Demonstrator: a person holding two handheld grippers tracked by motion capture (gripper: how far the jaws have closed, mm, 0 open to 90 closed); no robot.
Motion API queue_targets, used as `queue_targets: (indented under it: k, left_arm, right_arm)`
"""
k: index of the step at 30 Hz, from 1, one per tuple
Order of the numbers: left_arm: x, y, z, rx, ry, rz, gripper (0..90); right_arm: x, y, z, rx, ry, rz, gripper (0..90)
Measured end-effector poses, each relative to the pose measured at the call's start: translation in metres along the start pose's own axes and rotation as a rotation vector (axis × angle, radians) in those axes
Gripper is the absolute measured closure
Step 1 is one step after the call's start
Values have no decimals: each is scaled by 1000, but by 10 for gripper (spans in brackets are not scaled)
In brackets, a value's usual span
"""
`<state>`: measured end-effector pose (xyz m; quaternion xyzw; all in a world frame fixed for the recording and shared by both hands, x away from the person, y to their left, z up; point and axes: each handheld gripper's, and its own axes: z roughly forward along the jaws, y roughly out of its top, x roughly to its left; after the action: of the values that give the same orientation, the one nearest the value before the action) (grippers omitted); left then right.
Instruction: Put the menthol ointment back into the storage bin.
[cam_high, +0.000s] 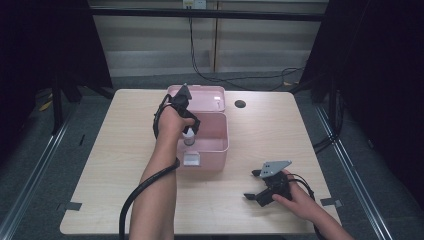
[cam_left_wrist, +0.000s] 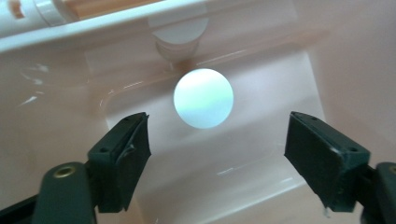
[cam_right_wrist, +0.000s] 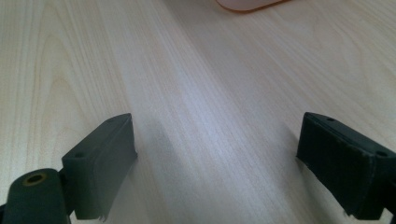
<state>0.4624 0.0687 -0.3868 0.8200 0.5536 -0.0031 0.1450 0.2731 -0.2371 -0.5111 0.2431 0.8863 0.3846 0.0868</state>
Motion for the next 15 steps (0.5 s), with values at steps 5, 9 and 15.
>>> queue_targets:
  k: [5,9,15]
  left_arm:
    - [-1,-2,-6,0,-2,9,195]
    - [-1,-4,-12,-1,-4,18,192]
    - [-3,-8,-20,-2,-17,39,192]
  right_arm:
    - [0,0,0,0,0,0,108]
    - [0,0,0,0,0,0,108]
    - [0,0,0,0,0,0,108]
